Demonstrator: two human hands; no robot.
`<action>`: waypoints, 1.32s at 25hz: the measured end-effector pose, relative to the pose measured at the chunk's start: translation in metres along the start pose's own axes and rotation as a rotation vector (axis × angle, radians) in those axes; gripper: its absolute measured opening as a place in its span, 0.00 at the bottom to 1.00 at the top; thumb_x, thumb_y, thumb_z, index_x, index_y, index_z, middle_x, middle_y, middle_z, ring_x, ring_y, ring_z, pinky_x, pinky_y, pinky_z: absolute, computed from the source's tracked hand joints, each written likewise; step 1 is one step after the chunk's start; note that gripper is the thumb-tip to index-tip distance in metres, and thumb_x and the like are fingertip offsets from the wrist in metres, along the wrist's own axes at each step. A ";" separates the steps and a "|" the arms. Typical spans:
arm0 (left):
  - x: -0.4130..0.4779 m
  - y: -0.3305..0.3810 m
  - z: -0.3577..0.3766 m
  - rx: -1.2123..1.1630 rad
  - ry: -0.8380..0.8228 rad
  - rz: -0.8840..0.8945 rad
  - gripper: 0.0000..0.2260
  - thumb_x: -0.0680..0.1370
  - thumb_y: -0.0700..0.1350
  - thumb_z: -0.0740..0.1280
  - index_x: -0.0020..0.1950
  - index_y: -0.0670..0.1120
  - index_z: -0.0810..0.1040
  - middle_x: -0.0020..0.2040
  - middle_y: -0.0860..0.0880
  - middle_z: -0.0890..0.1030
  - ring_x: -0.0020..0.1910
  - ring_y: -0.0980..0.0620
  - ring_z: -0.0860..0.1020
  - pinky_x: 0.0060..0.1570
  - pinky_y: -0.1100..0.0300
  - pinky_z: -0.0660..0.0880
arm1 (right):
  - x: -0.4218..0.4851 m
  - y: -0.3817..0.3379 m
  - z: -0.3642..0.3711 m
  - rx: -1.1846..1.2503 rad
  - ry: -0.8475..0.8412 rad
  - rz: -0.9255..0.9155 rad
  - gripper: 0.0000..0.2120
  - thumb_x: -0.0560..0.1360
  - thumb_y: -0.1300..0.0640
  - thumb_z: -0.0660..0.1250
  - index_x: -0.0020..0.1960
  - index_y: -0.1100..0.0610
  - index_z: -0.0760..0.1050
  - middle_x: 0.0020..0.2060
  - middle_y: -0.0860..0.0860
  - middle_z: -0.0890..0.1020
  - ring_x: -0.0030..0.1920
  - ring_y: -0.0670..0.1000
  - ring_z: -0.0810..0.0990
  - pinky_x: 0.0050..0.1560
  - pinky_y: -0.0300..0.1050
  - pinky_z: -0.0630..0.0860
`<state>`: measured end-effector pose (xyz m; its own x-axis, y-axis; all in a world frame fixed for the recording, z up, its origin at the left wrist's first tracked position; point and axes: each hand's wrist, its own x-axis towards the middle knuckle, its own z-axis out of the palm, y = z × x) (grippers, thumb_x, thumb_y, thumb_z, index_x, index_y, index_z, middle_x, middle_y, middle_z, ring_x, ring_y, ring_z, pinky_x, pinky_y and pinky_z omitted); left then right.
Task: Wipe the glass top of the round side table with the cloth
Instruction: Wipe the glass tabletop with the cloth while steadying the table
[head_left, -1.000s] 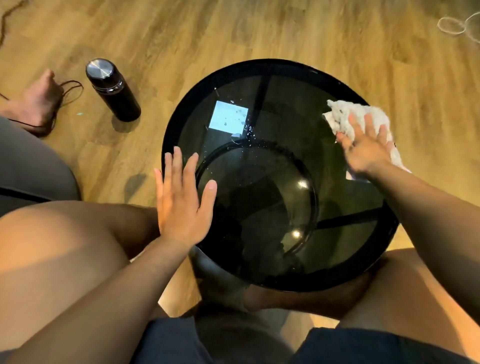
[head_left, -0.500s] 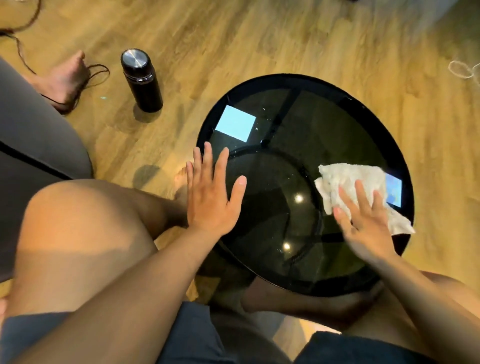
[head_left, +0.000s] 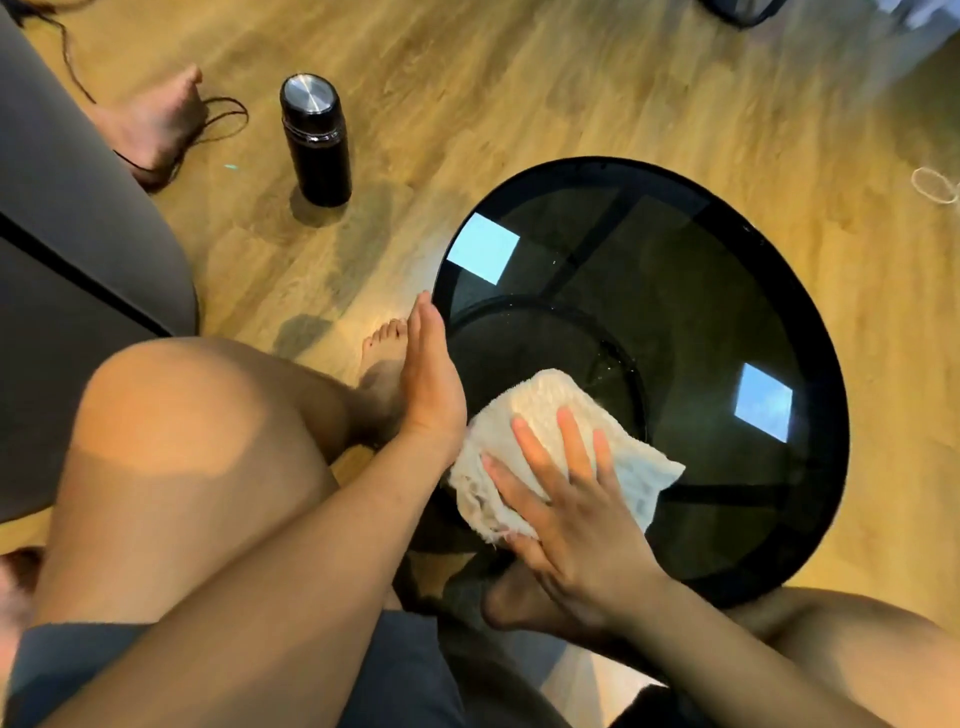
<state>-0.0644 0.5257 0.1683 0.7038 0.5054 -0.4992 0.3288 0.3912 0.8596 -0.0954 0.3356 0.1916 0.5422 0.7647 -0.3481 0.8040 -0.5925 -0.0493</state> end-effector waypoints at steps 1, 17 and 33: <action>0.003 0.002 -0.005 -0.074 -0.043 -0.048 0.30 0.80 0.69 0.45 0.78 0.59 0.59 0.80 0.55 0.57 0.79 0.54 0.54 0.77 0.51 0.50 | 0.025 -0.003 -0.005 0.014 0.008 0.032 0.29 0.80 0.38 0.42 0.79 0.42 0.43 0.80 0.51 0.42 0.77 0.67 0.38 0.72 0.69 0.40; 0.058 -0.004 -0.011 0.025 -0.085 -0.052 0.45 0.67 0.82 0.45 0.77 0.58 0.64 0.76 0.49 0.68 0.76 0.47 0.65 0.75 0.43 0.59 | 0.175 0.034 -0.047 0.012 0.178 0.270 0.29 0.78 0.40 0.40 0.77 0.47 0.55 0.79 0.51 0.53 0.77 0.62 0.50 0.72 0.60 0.56; 0.013 0.000 0.006 0.467 0.057 0.259 0.27 0.82 0.59 0.52 0.80 0.53 0.53 0.80 0.51 0.57 0.78 0.50 0.58 0.76 0.49 0.55 | -0.076 0.135 0.030 0.190 0.273 0.892 0.30 0.75 0.39 0.47 0.71 0.51 0.69 0.73 0.53 0.68 0.75 0.62 0.57 0.72 0.65 0.55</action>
<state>-0.0513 0.5274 0.1621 0.7683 0.5856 -0.2584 0.4034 -0.1295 0.9058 -0.0360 0.1898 0.1832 0.9944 0.0289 -0.1015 0.0259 -0.9992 -0.0310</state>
